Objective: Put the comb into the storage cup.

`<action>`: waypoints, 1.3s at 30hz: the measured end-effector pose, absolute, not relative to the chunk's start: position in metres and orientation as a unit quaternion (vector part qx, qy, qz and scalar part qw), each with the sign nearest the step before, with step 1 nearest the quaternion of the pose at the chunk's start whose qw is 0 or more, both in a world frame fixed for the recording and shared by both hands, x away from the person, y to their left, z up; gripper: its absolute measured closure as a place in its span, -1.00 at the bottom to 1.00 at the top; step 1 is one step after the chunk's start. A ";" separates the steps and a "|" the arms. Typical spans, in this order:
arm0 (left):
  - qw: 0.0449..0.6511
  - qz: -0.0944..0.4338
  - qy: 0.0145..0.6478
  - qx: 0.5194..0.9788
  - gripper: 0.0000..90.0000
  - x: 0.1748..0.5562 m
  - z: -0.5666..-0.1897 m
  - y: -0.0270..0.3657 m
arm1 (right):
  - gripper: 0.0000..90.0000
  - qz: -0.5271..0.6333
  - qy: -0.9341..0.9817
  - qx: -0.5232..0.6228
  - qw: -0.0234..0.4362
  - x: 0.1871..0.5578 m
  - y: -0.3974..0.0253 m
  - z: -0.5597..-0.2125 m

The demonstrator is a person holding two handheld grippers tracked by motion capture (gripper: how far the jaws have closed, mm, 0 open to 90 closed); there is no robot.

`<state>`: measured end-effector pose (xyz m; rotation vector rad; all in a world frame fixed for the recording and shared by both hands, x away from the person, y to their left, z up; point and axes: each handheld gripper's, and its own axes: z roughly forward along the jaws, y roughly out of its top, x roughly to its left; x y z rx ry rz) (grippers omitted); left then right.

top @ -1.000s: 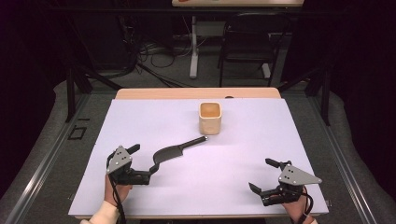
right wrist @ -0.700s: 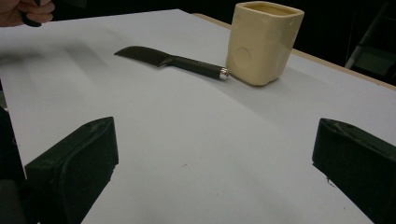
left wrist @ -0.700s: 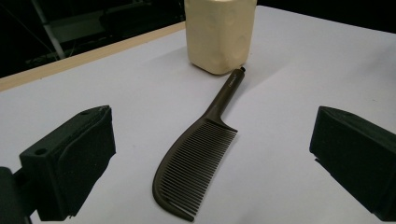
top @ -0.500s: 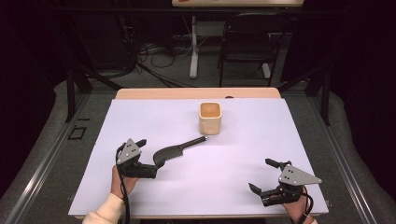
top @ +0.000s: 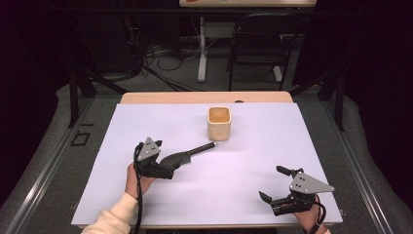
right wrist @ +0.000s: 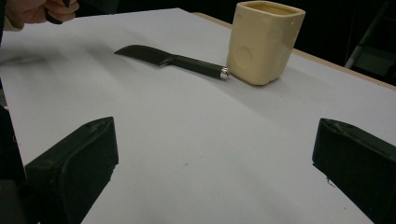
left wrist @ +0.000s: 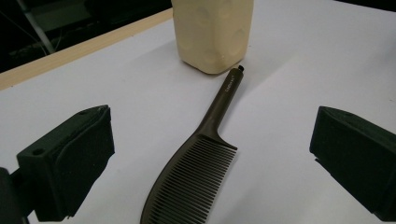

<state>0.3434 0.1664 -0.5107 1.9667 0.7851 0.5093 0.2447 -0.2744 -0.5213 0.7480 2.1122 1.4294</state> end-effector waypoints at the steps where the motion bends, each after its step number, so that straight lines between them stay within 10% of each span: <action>1: 0.461 0.207 0.320 0.801 -1.00 0.346 -0.510 0.164 | -1.00 0.521 0.772 0.274 0.238 0.245 -0.274 -0.521; 30: 0.430 0.191 0.337 0.815 -0.99 0.388 -0.510 0.115 | -1.00 0.524 0.771 0.273 0.239 0.244 -0.275 -0.521; 39: 0.425 0.187 0.337 0.819 -0.59 0.394 -0.512 0.106 | -1.00 0.524 0.771 0.272 0.239 0.244 -0.275 -0.521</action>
